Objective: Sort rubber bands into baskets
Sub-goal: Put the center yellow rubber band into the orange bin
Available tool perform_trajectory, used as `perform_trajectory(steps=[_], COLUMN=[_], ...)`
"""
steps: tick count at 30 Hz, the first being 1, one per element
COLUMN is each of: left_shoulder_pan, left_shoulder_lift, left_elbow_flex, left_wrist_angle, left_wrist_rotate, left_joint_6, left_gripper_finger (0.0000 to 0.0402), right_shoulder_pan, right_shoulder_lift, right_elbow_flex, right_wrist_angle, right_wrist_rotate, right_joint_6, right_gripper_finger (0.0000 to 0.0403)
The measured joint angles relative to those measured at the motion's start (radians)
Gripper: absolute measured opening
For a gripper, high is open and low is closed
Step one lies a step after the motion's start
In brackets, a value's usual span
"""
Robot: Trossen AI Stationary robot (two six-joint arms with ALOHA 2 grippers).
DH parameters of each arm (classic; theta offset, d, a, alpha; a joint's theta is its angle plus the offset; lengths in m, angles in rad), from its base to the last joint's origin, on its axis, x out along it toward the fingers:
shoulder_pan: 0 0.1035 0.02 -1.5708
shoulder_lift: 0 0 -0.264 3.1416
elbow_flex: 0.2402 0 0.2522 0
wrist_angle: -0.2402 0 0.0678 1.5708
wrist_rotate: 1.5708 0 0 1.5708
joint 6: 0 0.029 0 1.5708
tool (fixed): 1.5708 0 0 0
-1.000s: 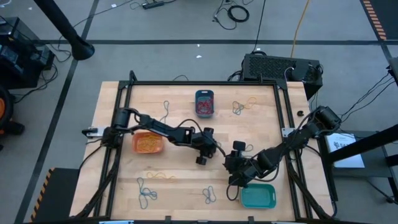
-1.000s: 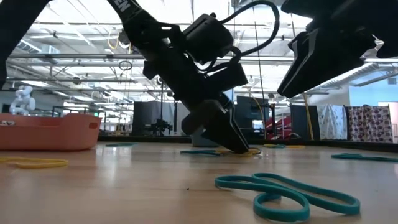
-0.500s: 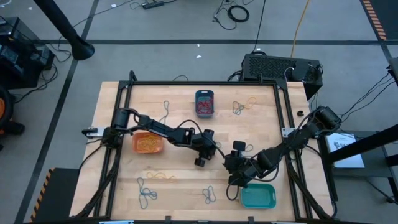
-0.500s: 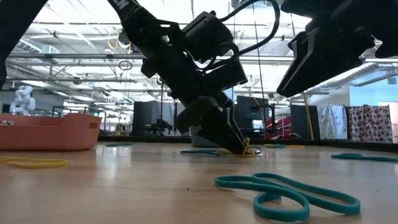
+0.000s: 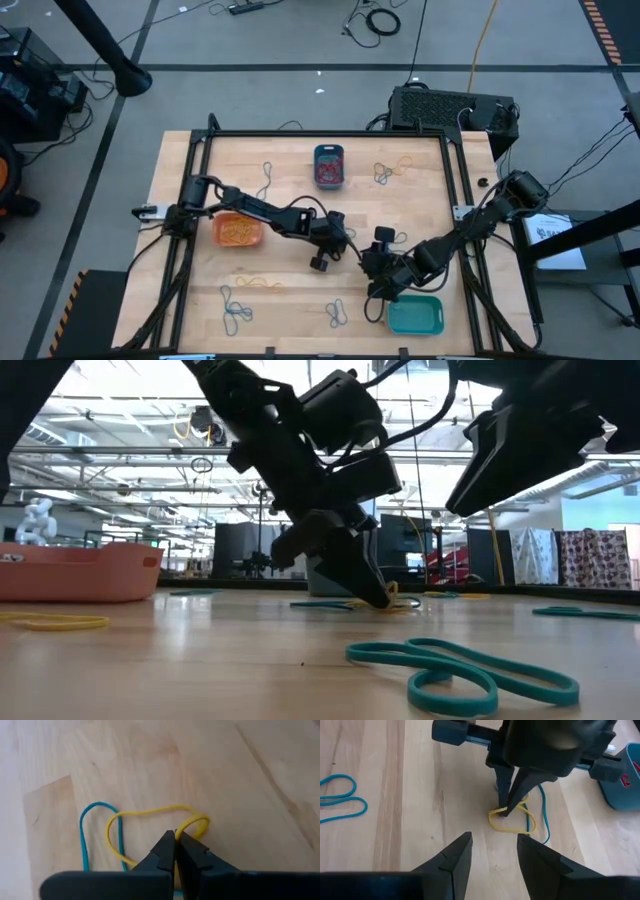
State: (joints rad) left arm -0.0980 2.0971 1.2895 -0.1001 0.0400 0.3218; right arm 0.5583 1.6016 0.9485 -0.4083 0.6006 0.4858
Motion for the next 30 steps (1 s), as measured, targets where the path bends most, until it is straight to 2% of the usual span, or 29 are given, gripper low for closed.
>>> perform_trajectory(steps=[5, 11, 14, 23, 30], left_shoulder_pan=[-0.025, -0.064, -0.078, -0.088, -0.088], left_shoulder_lift=[-0.049, -0.227, -0.336, -0.594, -0.67], left_elbow_flex=[0.053, 0.057, 0.057, 0.057, 0.053], left_wrist_angle=[-0.157, -0.286, -0.354, -0.653, -1.016], left_wrist_rotate=[-0.026, -0.182, -0.218, -0.232, -0.254], left_joint_6=[0.001, -0.001, -0.02, -0.228, -0.458], left_gripper_finger=[0.0005, 0.0004, 0.0003, 0.0002, 0.0001], right_shoulder_pan=[0.0, 0.0, 0.0, 0.0, 0.0], right_shoulder_lift=[0.0, 0.0, 0.0, 0.0, 0.0], right_elbow_flex=[0.0, -0.001, -0.001, -0.001, -0.001], right_wrist_angle=[0.0, 0.005, 0.009, 0.014, 0.017], right_wrist_rotate=[0.0, 0.0, -0.003, -0.003, -0.003], right_joint_6=[0.0, 0.0, 0.0, 0.0, 0.0], right_gripper_finger=[0.0151, 0.0151, 0.0151, 0.0151, 0.0151])
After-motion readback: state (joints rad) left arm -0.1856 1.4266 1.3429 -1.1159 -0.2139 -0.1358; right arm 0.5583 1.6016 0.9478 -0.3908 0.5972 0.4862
